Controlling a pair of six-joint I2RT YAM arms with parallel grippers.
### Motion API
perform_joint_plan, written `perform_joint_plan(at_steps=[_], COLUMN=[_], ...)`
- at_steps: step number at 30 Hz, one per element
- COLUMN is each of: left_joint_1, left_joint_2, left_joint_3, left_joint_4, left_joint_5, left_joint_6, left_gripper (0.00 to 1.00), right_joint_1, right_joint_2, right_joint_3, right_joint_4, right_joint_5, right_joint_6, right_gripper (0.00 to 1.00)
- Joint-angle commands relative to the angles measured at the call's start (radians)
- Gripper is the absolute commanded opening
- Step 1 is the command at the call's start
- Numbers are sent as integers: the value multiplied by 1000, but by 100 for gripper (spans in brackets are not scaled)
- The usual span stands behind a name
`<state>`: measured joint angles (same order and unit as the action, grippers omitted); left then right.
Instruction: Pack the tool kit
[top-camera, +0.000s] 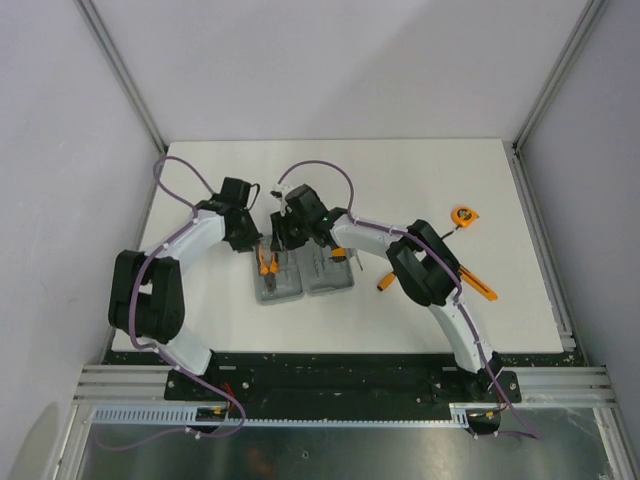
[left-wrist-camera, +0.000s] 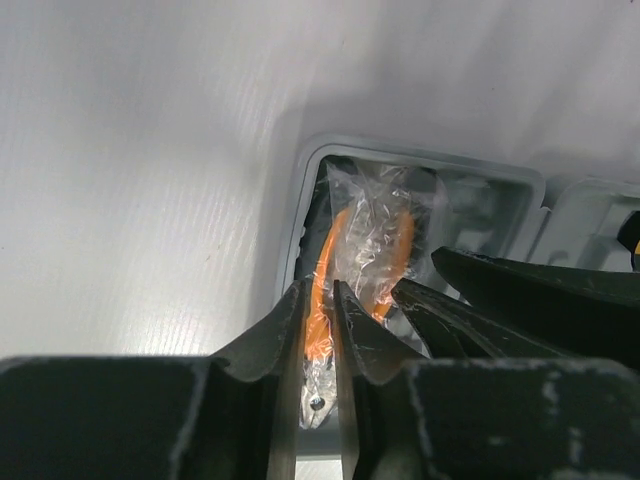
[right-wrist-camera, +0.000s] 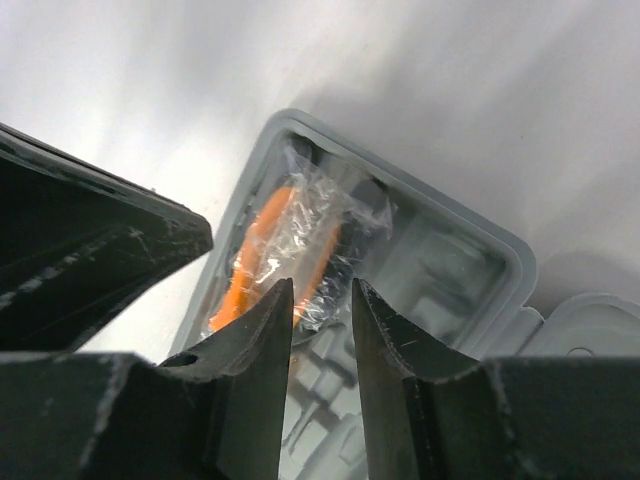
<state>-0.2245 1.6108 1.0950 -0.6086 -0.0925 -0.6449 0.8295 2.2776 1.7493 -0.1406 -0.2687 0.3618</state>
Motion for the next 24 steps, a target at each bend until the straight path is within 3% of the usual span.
perform_joint_plan(at_steps=[1,8,15,24], left_joint_1=[11,14,31,42], left_joint_2=[33,100,116,108], left_joint_3=[41,31,-24,-77], left_joint_4=[21,57,80,81], left_joint_5=[23,75,97,70], left_joint_6=[28,35,25,23], left_gripper=[20,15,4,1], right_joint_1=[5,5,3,5], right_joint_2=[42,69,76,104], right_joint_3=[56,63,39,36], right_joint_4=[-38,-48,-56,-75], right_joint_5=[22,18,7,2], right_joint_6=[-23,-21,-29,-45], right_gripper=[35,24,5,6])
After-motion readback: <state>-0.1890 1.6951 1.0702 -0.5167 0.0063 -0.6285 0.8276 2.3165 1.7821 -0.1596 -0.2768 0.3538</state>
